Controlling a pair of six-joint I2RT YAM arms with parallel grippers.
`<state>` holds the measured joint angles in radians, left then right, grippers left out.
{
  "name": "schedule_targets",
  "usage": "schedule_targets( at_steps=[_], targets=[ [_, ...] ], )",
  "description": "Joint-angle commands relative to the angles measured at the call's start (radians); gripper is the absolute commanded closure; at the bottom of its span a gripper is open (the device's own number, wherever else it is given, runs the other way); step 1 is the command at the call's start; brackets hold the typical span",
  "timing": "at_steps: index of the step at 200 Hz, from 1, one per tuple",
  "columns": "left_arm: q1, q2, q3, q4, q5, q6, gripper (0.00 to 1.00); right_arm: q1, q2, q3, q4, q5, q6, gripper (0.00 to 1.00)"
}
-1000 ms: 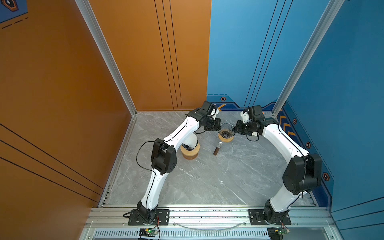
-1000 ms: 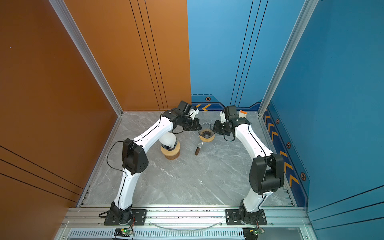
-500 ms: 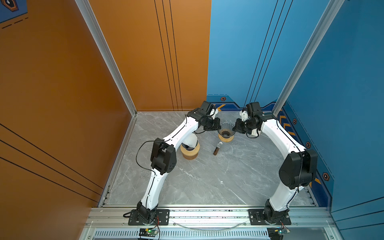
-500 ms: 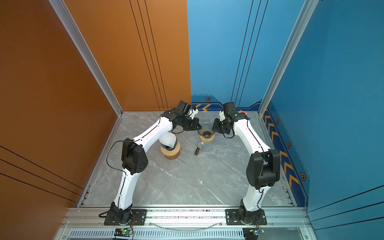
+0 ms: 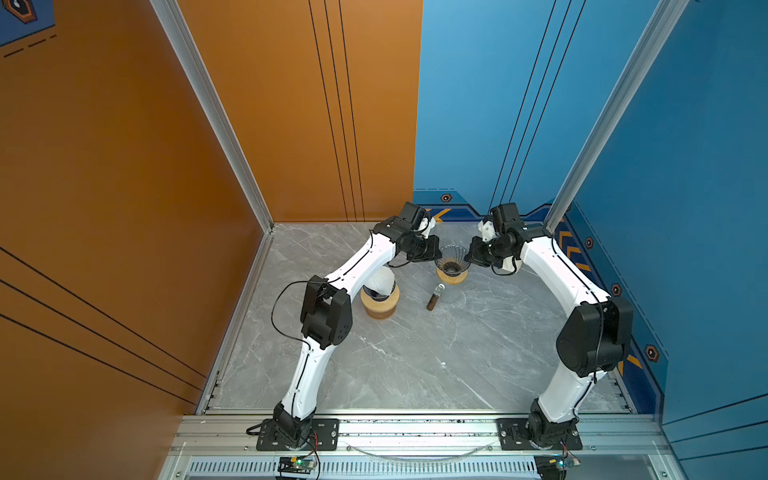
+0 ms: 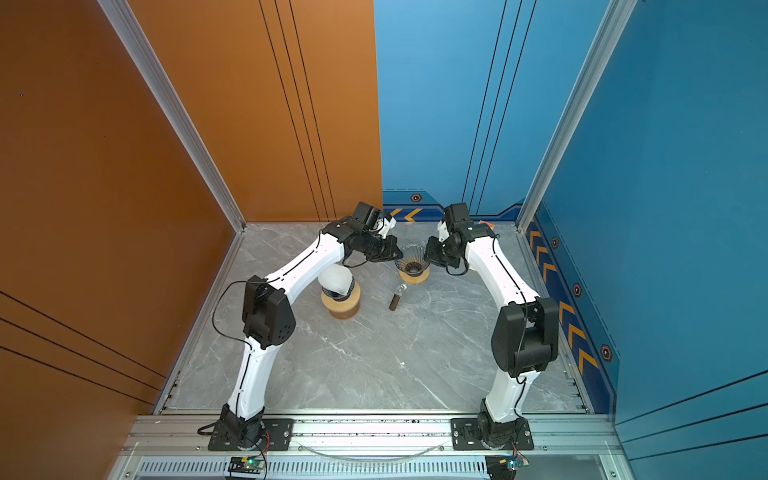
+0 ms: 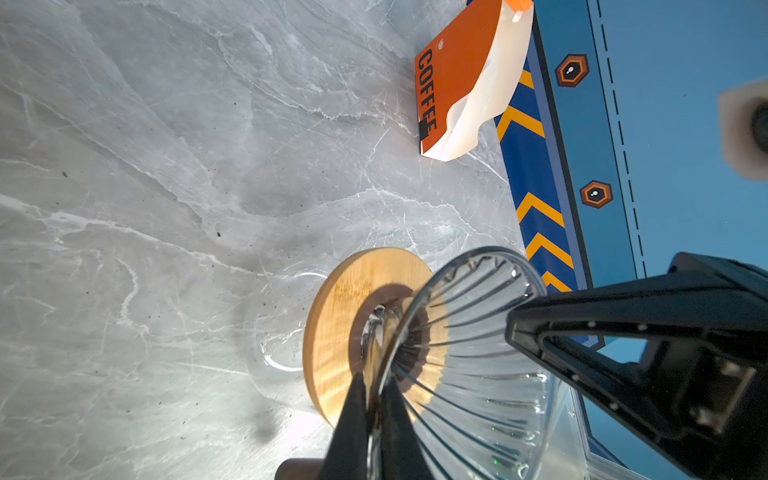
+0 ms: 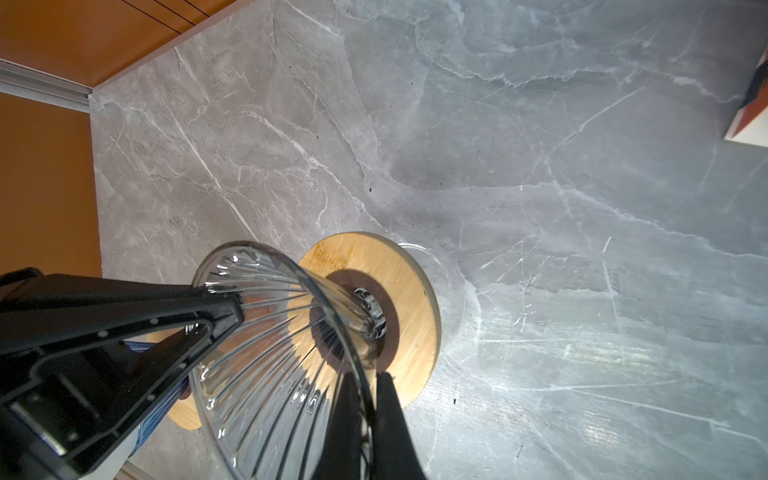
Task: Place the coffee filter in the dripper
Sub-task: 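Hold the seated glass dripper rim with both grippers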
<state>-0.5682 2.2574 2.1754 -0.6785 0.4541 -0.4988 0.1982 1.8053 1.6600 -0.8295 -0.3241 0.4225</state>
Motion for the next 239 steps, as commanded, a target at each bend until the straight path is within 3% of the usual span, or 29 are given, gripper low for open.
schedule_targets(
  at_steps=[1, 104, 169, 239],
  targets=[
    [0.008, 0.039, -0.044, -0.121, -0.005, 0.050, 0.96, -0.004, 0.115, -0.042, -0.157, 0.168, -0.023, 1.00],
    [0.005, 0.057, -0.042, -0.139, -0.010, 0.058, 0.99, 0.013, 0.136, -0.050, -0.153, 0.203, -0.064, 1.00],
    [-0.011, 0.028, -0.049, -0.139, -0.063, 0.110, 1.00, 0.030, 0.029, -0.180, 0.014, 0.217, -0.083, 1.00],
    [-0.007, 0.004, -0.106, -0.139, -0.059, 0.108, 1.00, 0.033, 0.014, -0.232, 0.032, 0.222, -0.098, 1.00]
  ],
)
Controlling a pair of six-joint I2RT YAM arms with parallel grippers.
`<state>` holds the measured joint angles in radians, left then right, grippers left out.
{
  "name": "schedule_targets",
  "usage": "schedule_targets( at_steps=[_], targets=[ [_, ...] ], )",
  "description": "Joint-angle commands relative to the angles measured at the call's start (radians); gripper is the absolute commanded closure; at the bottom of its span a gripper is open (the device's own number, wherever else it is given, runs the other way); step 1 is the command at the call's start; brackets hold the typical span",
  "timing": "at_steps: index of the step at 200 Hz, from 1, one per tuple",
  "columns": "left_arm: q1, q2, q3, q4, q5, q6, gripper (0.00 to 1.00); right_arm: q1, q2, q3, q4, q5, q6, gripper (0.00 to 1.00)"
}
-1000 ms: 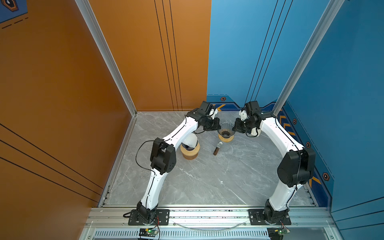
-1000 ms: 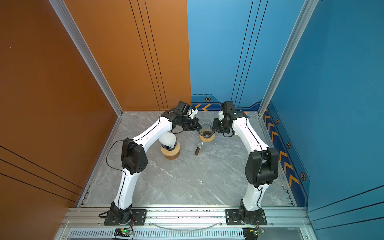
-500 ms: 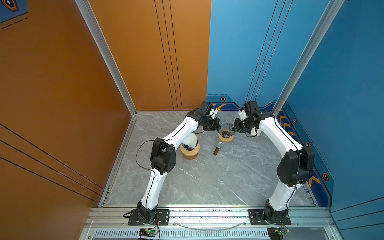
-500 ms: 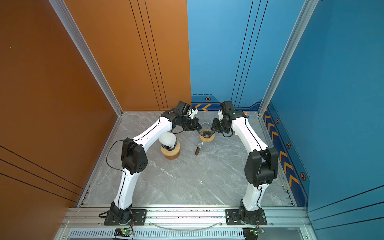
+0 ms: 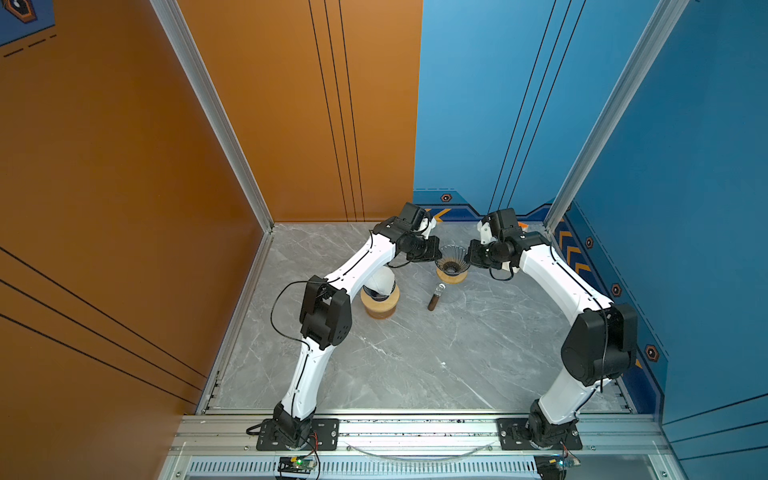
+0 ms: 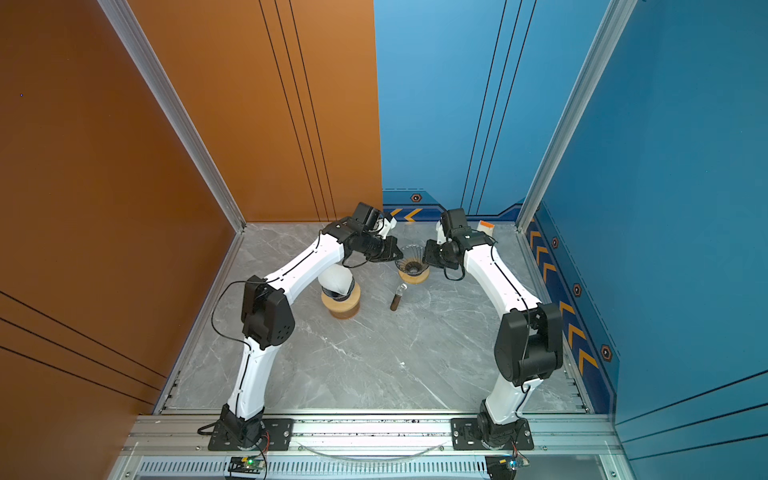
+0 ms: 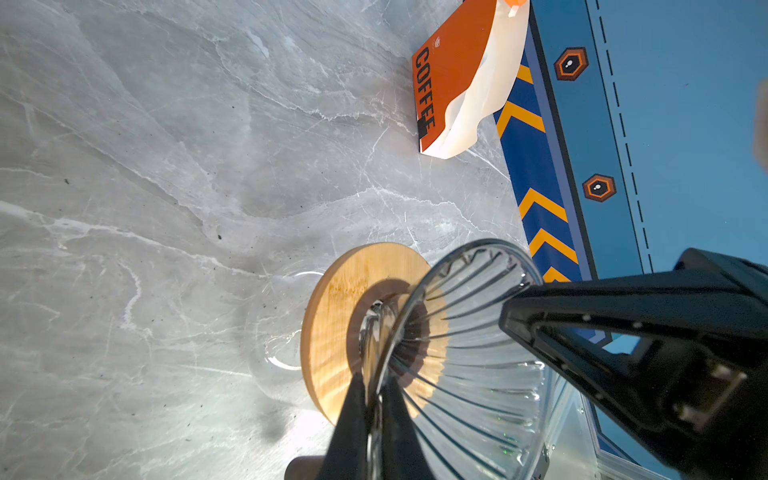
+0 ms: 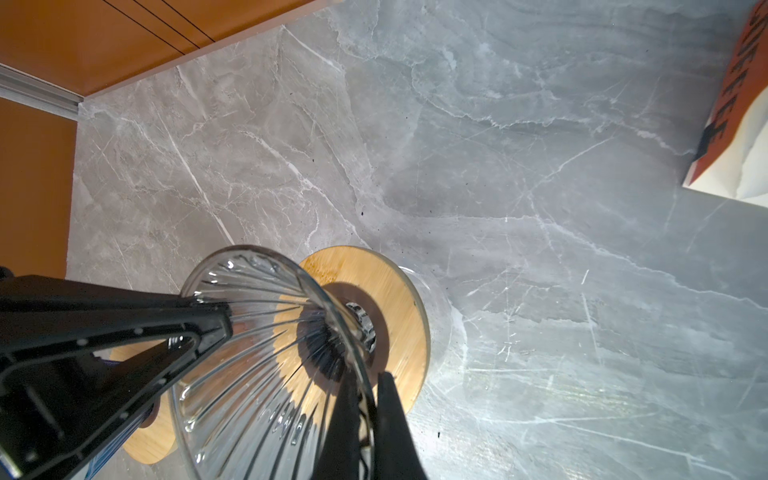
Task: Place the coffee filter in the dripper
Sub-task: 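Hold the seated glass dripper rim with both grippers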
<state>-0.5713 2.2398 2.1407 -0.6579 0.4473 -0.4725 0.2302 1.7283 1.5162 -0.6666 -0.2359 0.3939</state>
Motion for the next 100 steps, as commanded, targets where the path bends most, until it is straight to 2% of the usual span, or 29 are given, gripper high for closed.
schedule_targets(
  at_steps=[1, 13, 42, 100],
  targets=[
    [-0.003, 0.021, -0.072, -0.159, -0.052, 0.081, 1.00, 0.001, 0.092, -0.088, -0.131, 0.133, -0.070, 1.00],
    [-0.001, 0.024, -0.078, -0.158, -0.044, 0.077, 1.00, -0.004, 0.096, -0.090, -0.132, 0.112, -0.065, 1.00],
    [0.008, 0.033, -0.073, -0.159, -0.019, 0.055, 0.99, -0.046, 0.127, -0.078, -0.150, -0.043, 0.021, 1.00],
    [0.022, 0.050, -0.047, -0.159, 0.014, 0.026, 0.98, -0.052, 0.192, 0.020, -0.258, -0.028, 0.028, 1.00]
  ],
)
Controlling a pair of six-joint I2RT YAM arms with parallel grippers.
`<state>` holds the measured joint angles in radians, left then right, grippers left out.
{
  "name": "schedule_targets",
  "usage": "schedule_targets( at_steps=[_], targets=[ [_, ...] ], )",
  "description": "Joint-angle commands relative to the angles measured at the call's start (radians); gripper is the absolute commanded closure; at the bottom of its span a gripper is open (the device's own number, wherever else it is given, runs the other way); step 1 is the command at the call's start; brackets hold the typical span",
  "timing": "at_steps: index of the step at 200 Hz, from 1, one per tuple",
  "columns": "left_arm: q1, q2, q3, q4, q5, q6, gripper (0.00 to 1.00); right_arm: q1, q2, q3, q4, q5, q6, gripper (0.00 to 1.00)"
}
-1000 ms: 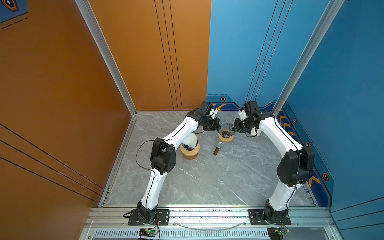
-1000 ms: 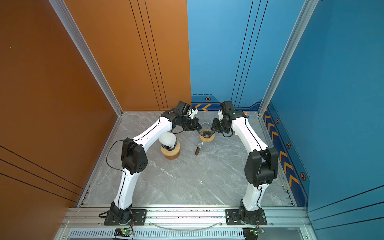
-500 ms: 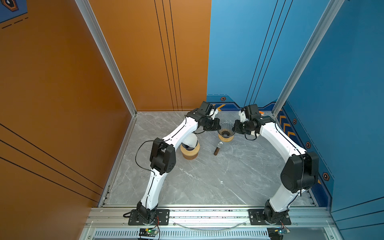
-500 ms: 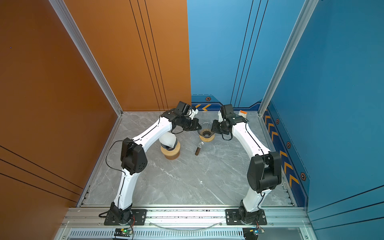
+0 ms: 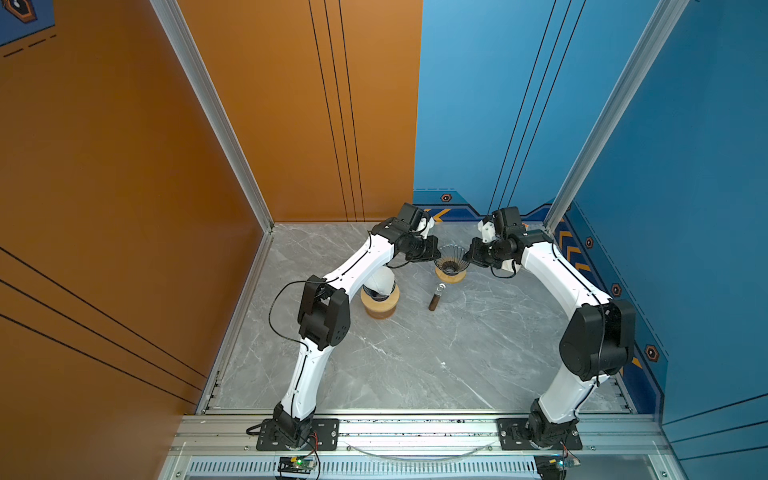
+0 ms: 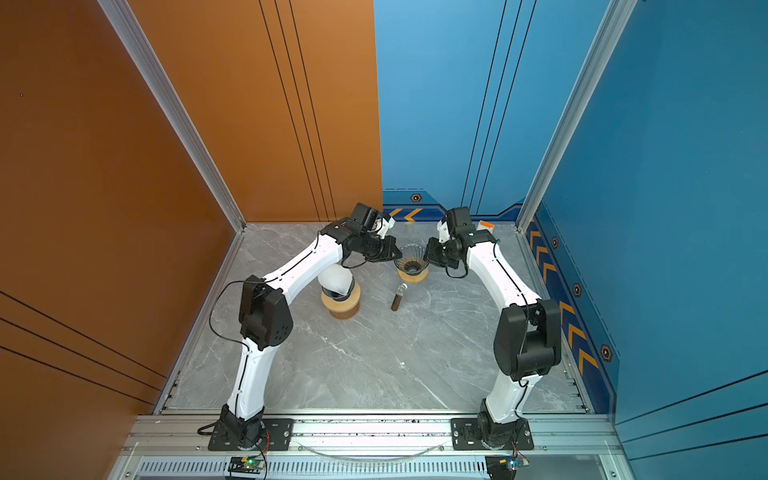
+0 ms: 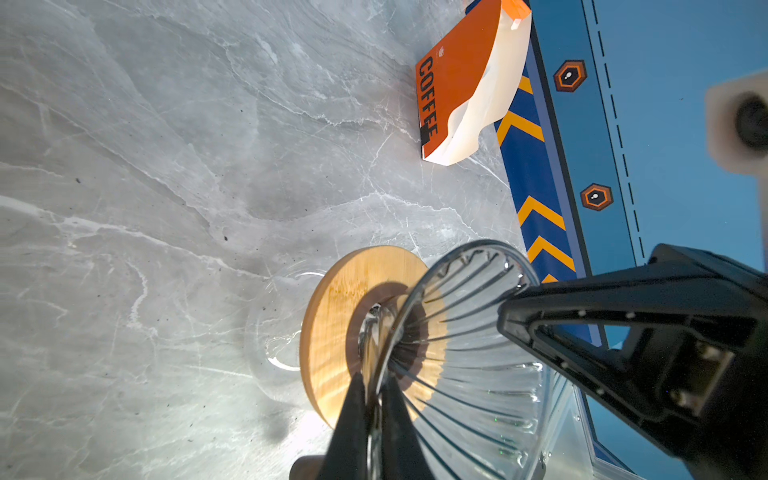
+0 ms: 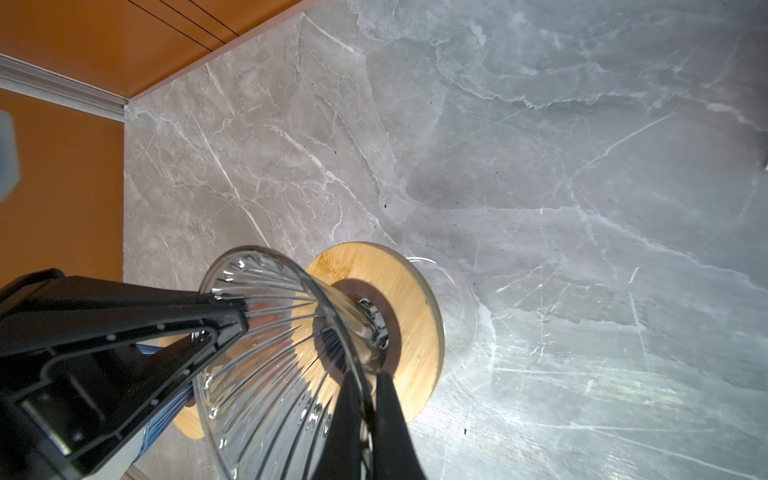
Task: Place the coffee filter in the dripper
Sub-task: 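Hold the seated glass dripper rim with both grippers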
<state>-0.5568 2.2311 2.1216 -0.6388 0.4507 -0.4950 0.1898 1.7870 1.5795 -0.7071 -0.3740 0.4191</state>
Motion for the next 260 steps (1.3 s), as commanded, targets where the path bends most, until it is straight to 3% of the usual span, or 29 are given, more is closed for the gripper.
schedule_targets(
  at_steps=[1, 66, 128, 199, 260],
  targets=[
    [0.008, 0.059, -0.027, -0.178, 0.010, 0.048, 0.98, -0.011, 0.134, -0.042, -0.219, 0.110, 0.003, 1.00],
    [0.005, 0.058, -0.005, -0.177, 0.027, 0.039, 0.95, -0.010, 0.119, -0.006, -0.241, 0.103, -0.003, 1.00],
    [0.003, 0.051, 0.067, -0.179, 0.044, 0.030, 0.86, -0.013, 0.094, 0.081, -0.241, 0.072, 0.020, 0.95],
    [0.005, 0.044, 0.131, -0.178, 0.059, 0.025, 0.76, -0.007, 0.067, 0.103, -0.242, 0.089, 0.020, 0.74],
    [0.007, 0.032, 0.156, -0.179, 0.063, 0.023, 0.67, 0.001, 0.055, 0.136, -0.243, 0.087, 0.006, 0.63]
  ],
)
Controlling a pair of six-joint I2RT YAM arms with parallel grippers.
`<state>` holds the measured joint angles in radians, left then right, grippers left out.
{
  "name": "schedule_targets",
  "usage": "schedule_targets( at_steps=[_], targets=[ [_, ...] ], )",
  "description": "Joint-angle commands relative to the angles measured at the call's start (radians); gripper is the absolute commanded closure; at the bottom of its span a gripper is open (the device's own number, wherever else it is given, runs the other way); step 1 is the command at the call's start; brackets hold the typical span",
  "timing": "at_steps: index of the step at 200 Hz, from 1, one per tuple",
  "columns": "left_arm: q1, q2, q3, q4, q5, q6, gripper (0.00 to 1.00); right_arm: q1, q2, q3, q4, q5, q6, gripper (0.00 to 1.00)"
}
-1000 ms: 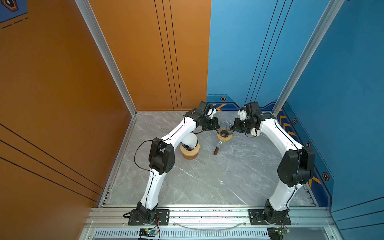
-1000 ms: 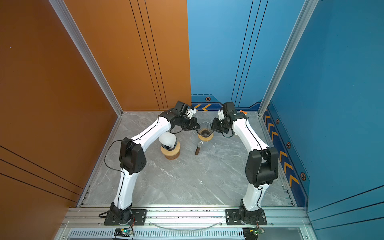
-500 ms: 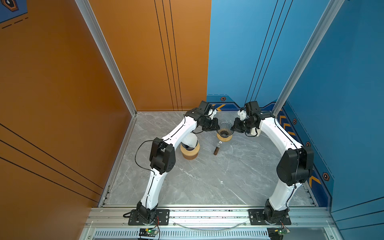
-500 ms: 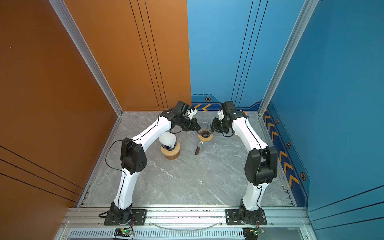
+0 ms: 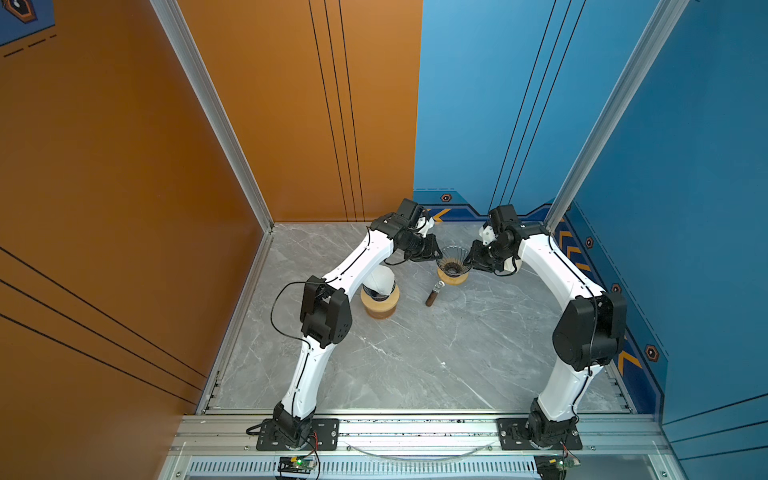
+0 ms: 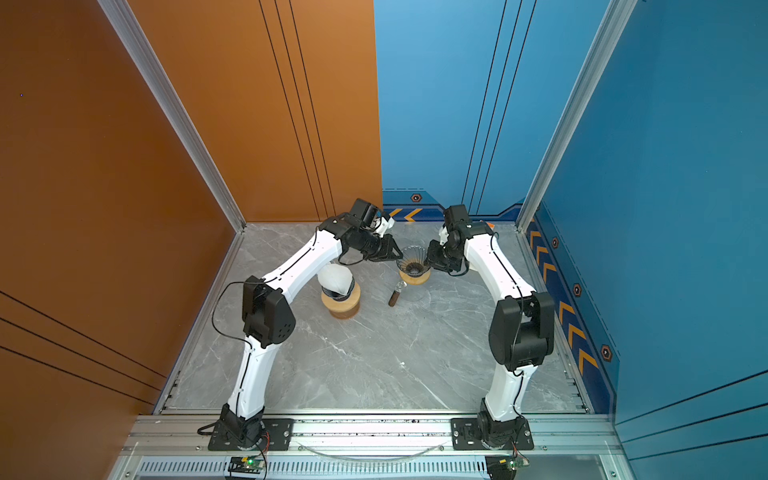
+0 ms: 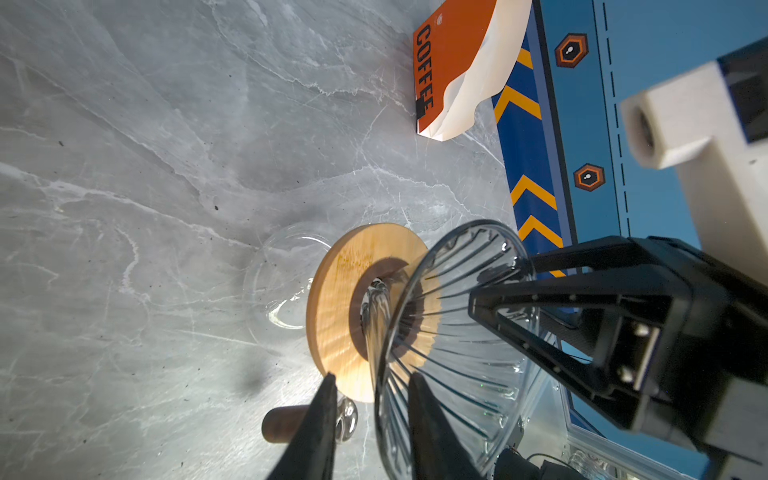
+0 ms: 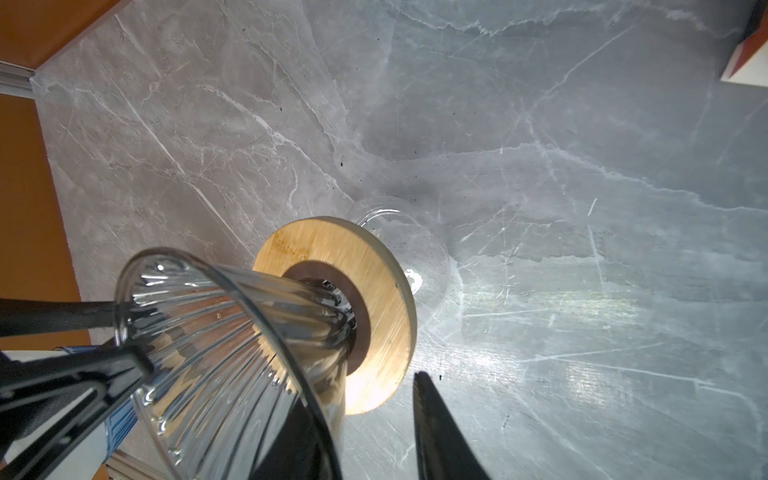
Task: Place the coffee filter in the dripper
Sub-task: 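Hold the seated glass dripper rim with both grippers, then release the dripper and move the right gripper to the white filter box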
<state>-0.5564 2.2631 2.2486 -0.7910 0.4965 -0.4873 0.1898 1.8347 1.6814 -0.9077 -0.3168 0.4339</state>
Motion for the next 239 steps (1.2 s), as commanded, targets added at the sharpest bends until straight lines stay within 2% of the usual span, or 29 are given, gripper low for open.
schedule_targets(
  at_steps=[1, 35, 90, 155, 185, 198, 239],
  targets=[
    [0.006, 0.000, 0.029, -0.026, 0.017, 0.016, 0.66, 0.001, 0.007, 0.034, -0.042, 0.030, -0.009, 0.63],
    [0.005, -0.011, 0.039, -0.026, 0.013, 0.015, 0.65, 0.004, -0.019, 0.044, -0.042, 0.057, -0.017, 0.55],
    [-0.002, -0.041, 0.054, -0.026, -0.010, 0.025, 0.60, 0.006, -0.068, 0.060, -0.042, 0.119, -0.049, 0.52],
    [-0.016, -0.115, 0.063, -0.024, -0.071, 0.082, 0.45, -0.026, -0.147, 0.046, -0.042, 0.221, -0.140, 0.51],
    [-0.023, -0.154, 0.059, -0.025, -0.094, 0.107, 0.33, -0.072, -0.161, 0.043, -0.032, 0.271, -0.193, 0.51],
    [-0.027, -0.171, 0.053, -0.025, -0.103, 0.123, 0.31, -0.097, -0.161, 0.033, -0.022, 0.288, -0.215, 0.51],
    [-0.059, -0.235, -0.015, -0.025, -0.185, 0.209, 0.27, -0.143, -0.186, -0.090, 0.142, 0.358, -0.303, 0.52]
  ],
)
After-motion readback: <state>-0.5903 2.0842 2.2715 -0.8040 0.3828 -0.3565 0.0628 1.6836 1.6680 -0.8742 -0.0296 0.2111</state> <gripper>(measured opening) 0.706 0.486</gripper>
